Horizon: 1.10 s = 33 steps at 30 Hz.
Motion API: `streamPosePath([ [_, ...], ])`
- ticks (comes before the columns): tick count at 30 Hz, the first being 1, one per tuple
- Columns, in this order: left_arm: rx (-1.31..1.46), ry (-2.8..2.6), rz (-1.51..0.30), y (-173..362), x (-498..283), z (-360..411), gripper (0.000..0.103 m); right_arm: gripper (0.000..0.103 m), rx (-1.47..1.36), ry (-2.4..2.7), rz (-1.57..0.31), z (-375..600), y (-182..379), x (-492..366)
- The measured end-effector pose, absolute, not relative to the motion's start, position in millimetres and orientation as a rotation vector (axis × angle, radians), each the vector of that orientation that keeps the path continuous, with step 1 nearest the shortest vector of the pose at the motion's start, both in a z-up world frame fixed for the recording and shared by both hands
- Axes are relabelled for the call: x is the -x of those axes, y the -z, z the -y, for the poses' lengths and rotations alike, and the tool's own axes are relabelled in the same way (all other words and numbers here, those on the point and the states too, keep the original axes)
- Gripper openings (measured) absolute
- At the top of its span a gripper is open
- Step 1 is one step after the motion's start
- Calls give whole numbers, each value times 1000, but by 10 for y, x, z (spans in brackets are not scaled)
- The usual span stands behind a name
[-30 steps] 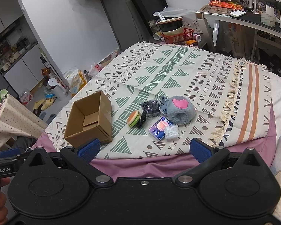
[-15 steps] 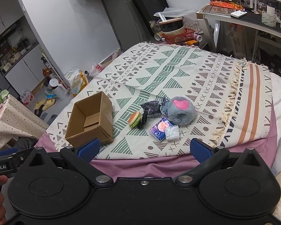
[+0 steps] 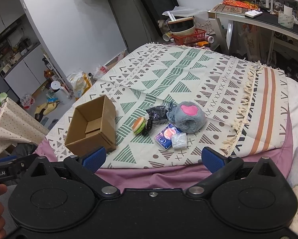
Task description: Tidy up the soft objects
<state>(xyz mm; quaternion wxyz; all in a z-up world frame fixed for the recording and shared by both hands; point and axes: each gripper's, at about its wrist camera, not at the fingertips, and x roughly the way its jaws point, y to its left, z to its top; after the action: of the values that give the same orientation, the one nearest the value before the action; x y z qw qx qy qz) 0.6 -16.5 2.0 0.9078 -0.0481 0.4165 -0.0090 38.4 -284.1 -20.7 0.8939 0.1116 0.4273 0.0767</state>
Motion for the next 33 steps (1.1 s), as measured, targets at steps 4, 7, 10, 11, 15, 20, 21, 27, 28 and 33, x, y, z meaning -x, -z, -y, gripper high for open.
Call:
streamPosePath([
  [4, 100, 15, -865, 50, -76, 235, 100, 103, -249, -161, -900, 2906, 309, -458],
  [7, 115, 12, -859, 79, -127, 262, 100, 103, -272, -149, -910, 2971, 384, -527],
  [10, 123, 15, -861, 134, -222, 321, 99, 103, -297, -130, -920, 3043, 458, -604],
  [11, 124, 17, -860, 154, -245, 346, 99, 103, -309, -125, -925, 3068, 488, -632],
  [15, 125, 35, -867, 261, -370, 485, 99, 98, -373, -111, -954, 3165, 638, -756],
  [20, 125, 67, -882, 403, -533, 648, 97, 94, -419, -84, -982, 3212, 818, -925],
  [21, 128, 72, -887, 433, -575, 674, 97, 93, -430, -75, -989, 3221, 859, -963],
  [27, 160, 107, -946, 615, -876, 817, 90, 90, -498, -41, -1017, 3270, 1112, -1183],
  [28, 169, 110, -959, 649, -932, 829, 87, 88, -517, -40, -1028, 3283, 1158, -1220],
  [33, 184, 101, -995, 780, -1174, 891, 80, 88, -574, -28, -1033, 3324, 1291, -1365],
])
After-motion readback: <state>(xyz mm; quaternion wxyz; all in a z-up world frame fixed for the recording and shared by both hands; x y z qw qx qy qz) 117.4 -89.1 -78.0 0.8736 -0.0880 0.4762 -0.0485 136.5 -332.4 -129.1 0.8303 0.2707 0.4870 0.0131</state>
